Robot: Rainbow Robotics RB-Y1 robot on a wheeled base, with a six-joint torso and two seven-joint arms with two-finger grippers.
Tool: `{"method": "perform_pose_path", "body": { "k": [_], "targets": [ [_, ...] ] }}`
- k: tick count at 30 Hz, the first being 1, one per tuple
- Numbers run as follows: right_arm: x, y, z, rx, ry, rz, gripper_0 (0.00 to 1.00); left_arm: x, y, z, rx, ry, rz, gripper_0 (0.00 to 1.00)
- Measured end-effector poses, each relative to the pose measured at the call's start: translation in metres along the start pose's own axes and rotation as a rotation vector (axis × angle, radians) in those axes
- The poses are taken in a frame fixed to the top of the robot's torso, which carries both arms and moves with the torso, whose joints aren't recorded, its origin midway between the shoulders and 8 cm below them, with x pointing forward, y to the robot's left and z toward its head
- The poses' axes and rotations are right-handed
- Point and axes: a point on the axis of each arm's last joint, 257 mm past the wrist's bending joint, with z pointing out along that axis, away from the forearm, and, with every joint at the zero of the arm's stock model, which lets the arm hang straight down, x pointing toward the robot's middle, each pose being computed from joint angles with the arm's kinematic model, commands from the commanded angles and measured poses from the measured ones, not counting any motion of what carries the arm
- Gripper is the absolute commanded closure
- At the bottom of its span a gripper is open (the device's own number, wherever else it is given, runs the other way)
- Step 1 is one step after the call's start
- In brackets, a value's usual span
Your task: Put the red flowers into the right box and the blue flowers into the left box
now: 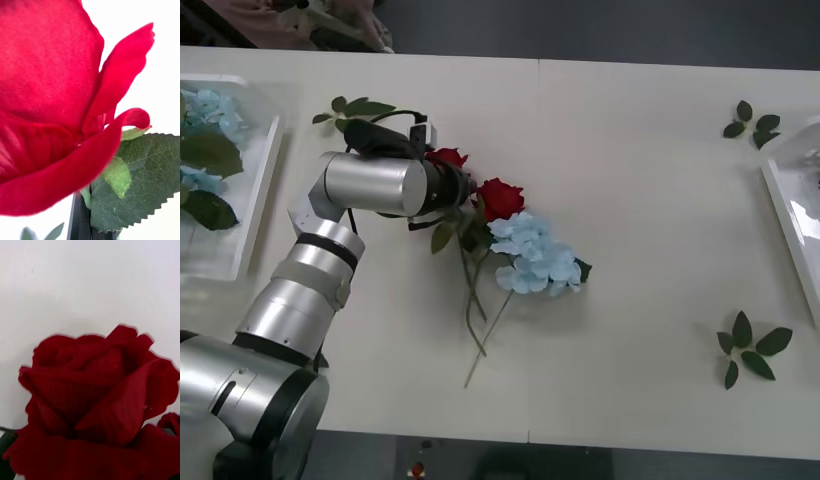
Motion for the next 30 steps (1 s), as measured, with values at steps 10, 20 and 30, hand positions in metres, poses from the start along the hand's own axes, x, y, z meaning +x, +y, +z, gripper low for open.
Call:
{"method": "perform_pose_path", "body": {
  "k": [10, 20, 30],
  "targets": [
    [0.017, -0.029, 0.084, 0.080, -0.014, -0.096, 1.00, -0.012, -0.010, 0.010, -0.005, -0.046, 0.085, 0.56],
    [0.038, -0.032, 0.120, 0.100, -0.021, -0.094, 0.12, -0.008, -0.009, 0.012, -0.008, -0.036, 0.084, 0.68],
    [0.035, -0.003, 0.086, 0.041, 0.044, -0.139, 0.00, -0.008, -0.006, 0.012, -0.018, -0.037, 0.093, 1.00]
  ]
}}
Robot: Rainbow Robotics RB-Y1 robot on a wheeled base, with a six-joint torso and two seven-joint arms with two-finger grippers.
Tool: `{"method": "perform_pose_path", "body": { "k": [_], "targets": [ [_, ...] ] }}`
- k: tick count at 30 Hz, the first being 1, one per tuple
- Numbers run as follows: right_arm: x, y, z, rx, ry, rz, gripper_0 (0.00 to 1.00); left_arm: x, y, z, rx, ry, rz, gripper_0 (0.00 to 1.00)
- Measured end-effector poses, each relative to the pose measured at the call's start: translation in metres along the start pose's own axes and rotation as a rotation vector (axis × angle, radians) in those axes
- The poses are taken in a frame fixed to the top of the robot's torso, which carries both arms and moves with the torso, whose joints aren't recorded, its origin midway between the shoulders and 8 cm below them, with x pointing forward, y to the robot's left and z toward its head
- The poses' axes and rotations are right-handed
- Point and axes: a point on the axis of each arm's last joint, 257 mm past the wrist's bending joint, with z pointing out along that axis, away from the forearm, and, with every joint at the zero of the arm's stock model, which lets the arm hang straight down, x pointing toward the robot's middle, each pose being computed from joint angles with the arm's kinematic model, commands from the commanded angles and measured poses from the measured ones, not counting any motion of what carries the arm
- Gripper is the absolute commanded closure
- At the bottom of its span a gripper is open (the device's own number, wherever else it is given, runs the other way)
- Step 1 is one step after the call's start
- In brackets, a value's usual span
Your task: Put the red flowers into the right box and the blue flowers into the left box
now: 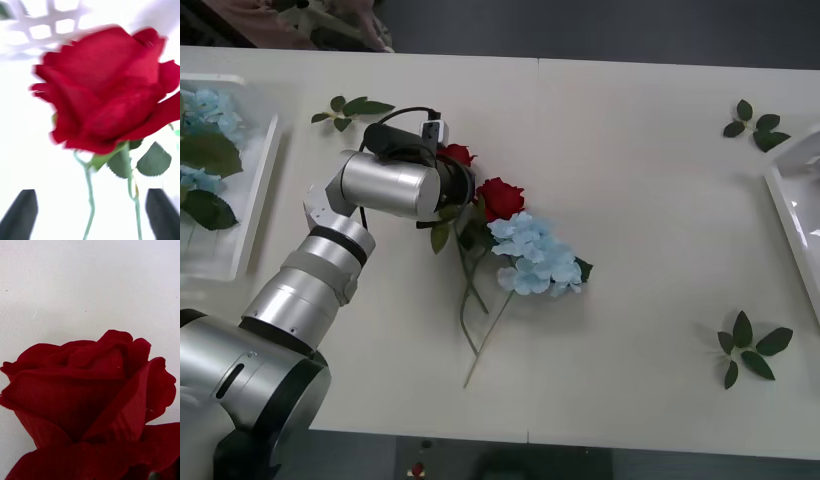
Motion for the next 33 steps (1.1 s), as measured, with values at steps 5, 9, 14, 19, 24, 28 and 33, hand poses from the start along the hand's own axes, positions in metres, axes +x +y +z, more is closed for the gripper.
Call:
{"method": "perform_pose_path", "body": {
  "k": [5, 9, 14, 19, 24, 28, 33],
  "targets": [
    [-0.015, 0.012, -0.050, -0.044, -0.004, -0.019, 0.00, -0.015, 0.000, -0.009, 0.003, -0.022, 0.011, 1.00],
    [-0.025, 0.037, -0.084, -0.105, -0.026, -0.072, 0.00, -0.045, -0.001, -0.041, 0.023, -0.043, 0.034, 1.00],
    [-0.023, 0.093, -0.114, -0.288, -0.050, -0.103, 0.00, -0.089, -0.018, -0.092, 0.108, -0.120, 0.070, 1.00],
    [-0.022, 0.152, -0.140, -0.585, -0.139, -0.007, 0.00, -0.126, -0.052, -0.135, 0.176, -0.237, 0.150, 1.00],
    [-0.022, 0.197, -0.154, -0.762, -0.174, -0.006, 0.00, -0.159, -0.106, -0.175, 0.284, -0.386, 0.190, 1.00],
    [-0.023, 0.229, -0.170, -0.840, -0.185, -0.044, 0.00, -0.173, -0.130, -0.194, 0.345, -0.433, 0.146, 1.00],
    [-0.024, 0.272, -0.206, -0.995, -0.252, -0.114, 0.00, -0.197, -0.157, -0.214, 0.403, -0.492, 0.123, 1.00]
  ]
}}
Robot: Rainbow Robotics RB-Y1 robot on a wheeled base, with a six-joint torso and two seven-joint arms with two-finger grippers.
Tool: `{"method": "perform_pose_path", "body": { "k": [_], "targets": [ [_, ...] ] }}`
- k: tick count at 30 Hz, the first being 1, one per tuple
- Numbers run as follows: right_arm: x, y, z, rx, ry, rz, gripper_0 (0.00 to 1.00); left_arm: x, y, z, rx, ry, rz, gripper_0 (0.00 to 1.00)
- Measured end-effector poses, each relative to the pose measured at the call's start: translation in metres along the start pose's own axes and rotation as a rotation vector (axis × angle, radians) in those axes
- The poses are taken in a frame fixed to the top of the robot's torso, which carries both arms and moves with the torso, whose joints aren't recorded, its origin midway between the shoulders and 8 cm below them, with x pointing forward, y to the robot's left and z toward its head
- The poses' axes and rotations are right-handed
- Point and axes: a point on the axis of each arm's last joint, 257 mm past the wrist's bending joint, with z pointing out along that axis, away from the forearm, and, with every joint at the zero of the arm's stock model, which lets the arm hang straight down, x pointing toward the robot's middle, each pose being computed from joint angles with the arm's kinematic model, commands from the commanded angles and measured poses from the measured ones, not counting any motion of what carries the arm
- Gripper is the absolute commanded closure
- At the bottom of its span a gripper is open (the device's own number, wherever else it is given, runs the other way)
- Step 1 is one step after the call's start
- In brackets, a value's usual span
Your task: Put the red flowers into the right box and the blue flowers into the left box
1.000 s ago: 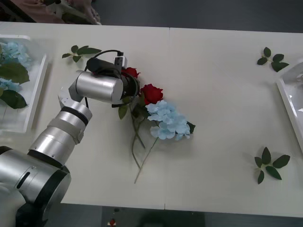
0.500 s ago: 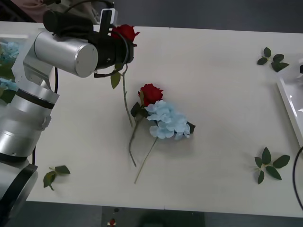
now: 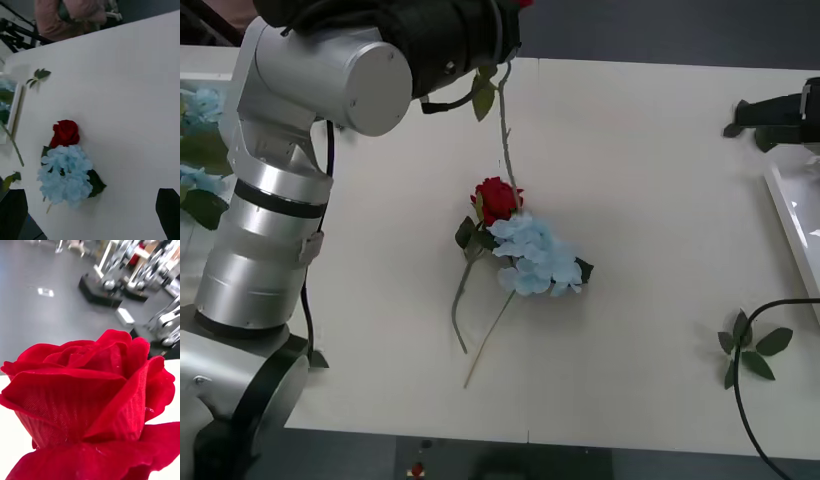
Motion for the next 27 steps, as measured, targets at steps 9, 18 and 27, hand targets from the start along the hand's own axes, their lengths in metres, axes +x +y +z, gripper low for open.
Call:
{"method": "perform_pose_path", "body": {
  "k": [9, 18, 27],
  "targets": [
    [0.000, 0.063, 0.020, -0.228, -0.061, -0.227, 0.00, -0.052, -0.048, 0.002, 0.079, -0.089, -0.013, 1.00],
    [0.009, 0.090, 0.041, -0.330, -0.084, -0.271, 0.00, -0.075, -0.068, -0.001, 0.120, -0.133, -0.022, 1.00],
    [-0.003, 0.117, 0.073, -0.371, -0.133, -0.267, 0.00, -0.064, -0.087, 0.003, 0.154, -0.110, -0.030, 1.00]
  ]
}}
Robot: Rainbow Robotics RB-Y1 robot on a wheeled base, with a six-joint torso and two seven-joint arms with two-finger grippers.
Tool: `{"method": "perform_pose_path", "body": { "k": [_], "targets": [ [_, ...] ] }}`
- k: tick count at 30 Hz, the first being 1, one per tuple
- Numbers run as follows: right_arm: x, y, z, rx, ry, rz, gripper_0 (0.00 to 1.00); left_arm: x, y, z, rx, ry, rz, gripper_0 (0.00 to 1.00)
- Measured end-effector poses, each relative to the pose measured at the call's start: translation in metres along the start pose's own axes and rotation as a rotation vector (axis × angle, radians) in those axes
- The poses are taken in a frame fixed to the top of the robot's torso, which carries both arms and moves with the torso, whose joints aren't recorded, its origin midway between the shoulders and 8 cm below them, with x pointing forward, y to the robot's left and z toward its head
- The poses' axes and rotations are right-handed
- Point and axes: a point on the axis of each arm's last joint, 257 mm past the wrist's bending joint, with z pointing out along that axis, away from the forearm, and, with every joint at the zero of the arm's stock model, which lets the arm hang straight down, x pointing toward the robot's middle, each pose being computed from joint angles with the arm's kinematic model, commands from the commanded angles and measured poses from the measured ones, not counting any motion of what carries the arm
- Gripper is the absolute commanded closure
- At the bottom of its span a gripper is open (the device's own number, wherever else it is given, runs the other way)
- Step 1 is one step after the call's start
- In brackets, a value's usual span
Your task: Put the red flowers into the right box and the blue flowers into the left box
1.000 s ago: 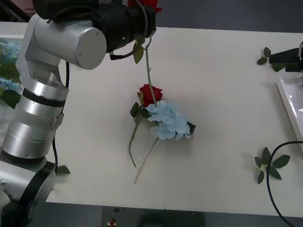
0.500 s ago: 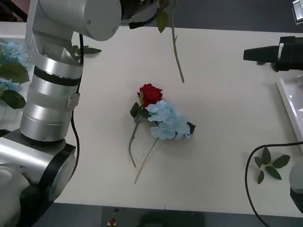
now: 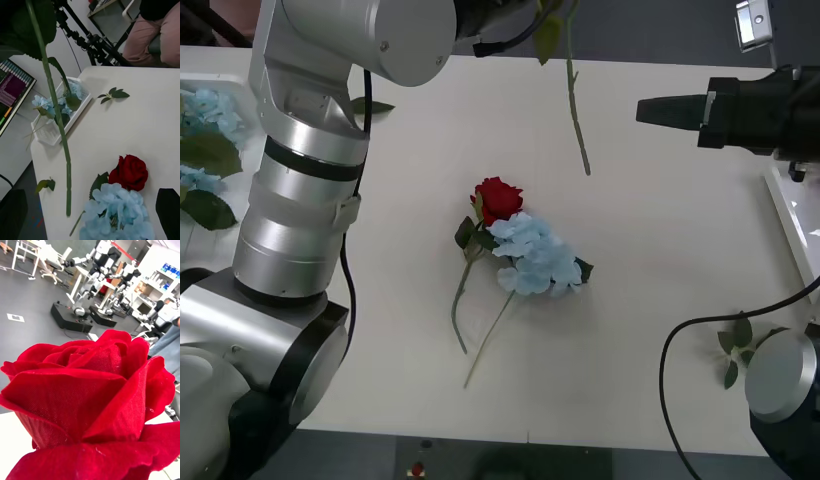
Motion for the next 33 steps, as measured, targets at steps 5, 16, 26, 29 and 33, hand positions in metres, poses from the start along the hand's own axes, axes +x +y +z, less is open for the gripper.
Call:
{"method": "perform_pose_path", "body": {
  "k": [5, 16, 26, 29, 33],
  "targets": [
    [-0.005, 0.003, 0.025, 0.005, -0.002, -0.018, 0.00, 0.002, -0.004, 0.001, 0.012, 0.006, -0.040, 1.00],
    [-0.009, 0.016, 0.063, -0.009, -0.002, -0.048, 0.00, 0.002, -0.004, 0.001, 0.012, 0.006, -0.043, 1.00],
    [-0.014, 0.020, 0.079, -0.004, -0.017, -0.059, 1.00, 0.002, -0.004, 0.001, 0.012, 0.006, -0.043, 1.00],
    [-0.014, 0.023, 0.082, -0.011, -0.018, -0.044, 1.00, 0.002, -0.004, 0.001, 0.012, 0.006, -0.043, 1.00],
    [-0.016, 0.027, 0.082, -0.027, -0.025, -0.039, 1.00, 0.002, -0.004, 0.001, 0.012, 0.006, -0.043, 1.00]
  ]
}}
